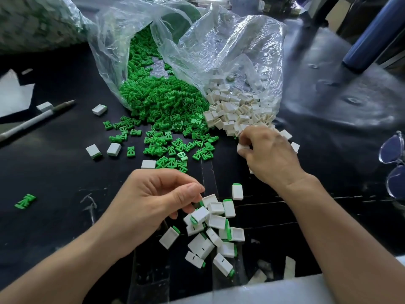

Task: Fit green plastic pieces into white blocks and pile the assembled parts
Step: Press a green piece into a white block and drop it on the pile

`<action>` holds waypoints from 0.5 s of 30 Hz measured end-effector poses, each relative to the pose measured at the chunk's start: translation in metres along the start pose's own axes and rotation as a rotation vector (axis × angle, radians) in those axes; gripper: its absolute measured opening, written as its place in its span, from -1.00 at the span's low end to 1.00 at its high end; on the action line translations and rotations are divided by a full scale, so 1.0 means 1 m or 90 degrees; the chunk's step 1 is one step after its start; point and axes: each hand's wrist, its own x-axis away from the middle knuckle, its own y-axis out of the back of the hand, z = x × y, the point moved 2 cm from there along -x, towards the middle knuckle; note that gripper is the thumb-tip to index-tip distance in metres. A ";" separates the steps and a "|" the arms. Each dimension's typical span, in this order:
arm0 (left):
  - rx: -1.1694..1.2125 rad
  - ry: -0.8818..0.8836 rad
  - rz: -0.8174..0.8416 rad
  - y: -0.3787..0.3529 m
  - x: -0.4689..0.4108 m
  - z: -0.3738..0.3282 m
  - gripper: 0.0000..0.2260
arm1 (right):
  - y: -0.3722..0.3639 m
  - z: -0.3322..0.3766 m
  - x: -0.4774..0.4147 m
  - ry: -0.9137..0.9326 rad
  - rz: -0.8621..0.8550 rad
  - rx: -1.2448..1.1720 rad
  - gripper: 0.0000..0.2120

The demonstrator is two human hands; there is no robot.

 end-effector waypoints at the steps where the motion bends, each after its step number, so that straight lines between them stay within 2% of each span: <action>1: -0.001 0.003 -0.006 0.000 0.000 0.000 -0.73 | 0.001 0.001 0.001 0.005 0.000 -0.021 -0.89; 4: 0.008 0.000 -0.058 0.002 -0.002 0.003 -0.68 | 0.005 0.010 0.007 0.029 0.028 -0.200 -0.94; 7: -0.012 -0.014 -0.102 0.006 -0.004 0.006 -0.58 | 0.008 0.028 0.017 0.079 0.137 -0.403 -0.95; 10: -0.013 -0.021 -0.103 0.006 -0.005 0.007 -0.53 | 0.005 0.044 0.028 0.127 0.237 -0.496 -0.90; 15: 0.028 -0.023 -0.077 0.001 -0.005 0.004 -0.70 | -0.001 0.053 0.034 0.133 0.289 -0.576 -0.85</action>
